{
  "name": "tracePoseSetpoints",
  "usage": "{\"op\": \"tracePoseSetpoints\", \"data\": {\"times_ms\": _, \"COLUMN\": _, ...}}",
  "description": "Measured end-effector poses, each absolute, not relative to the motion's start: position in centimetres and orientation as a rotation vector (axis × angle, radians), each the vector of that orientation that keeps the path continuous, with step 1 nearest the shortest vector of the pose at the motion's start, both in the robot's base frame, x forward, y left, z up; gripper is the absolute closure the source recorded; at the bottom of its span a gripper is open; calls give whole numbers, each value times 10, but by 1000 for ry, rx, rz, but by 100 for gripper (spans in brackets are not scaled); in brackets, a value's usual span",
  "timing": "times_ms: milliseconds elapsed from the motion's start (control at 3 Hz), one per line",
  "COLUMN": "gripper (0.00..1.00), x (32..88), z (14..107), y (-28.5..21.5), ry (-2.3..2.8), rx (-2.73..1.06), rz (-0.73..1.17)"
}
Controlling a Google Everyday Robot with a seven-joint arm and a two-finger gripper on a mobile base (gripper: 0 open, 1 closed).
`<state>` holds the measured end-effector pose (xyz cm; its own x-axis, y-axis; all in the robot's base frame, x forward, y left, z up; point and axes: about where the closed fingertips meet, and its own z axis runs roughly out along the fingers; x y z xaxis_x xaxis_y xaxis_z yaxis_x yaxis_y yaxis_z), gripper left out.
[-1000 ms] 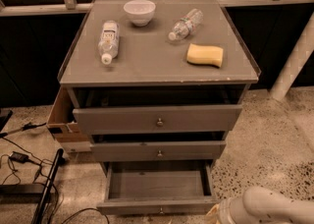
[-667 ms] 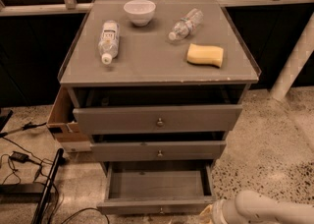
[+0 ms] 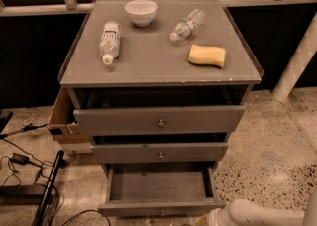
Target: Close bottom drawer
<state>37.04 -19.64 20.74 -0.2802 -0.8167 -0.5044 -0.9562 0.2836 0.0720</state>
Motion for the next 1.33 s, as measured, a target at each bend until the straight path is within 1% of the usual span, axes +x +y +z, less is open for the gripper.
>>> {"op": "tracePoseSetpoints", "data": {"times_ms": 667, "gripper": 100, "x": 374, "z": 192, "y": -192, "ry": 2143, "rx": -1620, "rz": 506}}
{"op": "tracePoseSetpoints", "data": {"times_ms": 1333, "gripper": 100, "x": 398, "z": 154, "y": -185, "ry": 1919, "rx": -1614, "rz": 466}}
